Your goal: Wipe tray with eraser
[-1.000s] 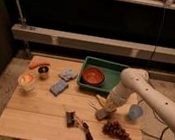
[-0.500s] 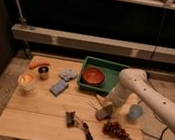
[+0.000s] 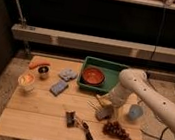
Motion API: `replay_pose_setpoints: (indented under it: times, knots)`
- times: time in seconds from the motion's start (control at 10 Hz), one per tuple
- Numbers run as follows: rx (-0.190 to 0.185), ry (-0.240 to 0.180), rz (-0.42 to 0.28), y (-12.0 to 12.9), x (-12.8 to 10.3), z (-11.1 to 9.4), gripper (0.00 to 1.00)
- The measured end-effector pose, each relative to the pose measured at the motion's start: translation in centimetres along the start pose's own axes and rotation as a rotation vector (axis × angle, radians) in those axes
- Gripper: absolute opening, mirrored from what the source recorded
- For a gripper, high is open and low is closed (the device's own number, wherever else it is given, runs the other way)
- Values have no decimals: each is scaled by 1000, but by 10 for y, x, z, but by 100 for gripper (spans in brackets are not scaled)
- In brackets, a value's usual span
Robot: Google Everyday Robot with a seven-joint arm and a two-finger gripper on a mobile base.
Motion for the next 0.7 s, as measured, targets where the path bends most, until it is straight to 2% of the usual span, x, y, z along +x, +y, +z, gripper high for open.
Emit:
replay_pose_setpoints:
  times: [0.7]
  knots:
    - [23,-14,-18,-3,3,5,80]
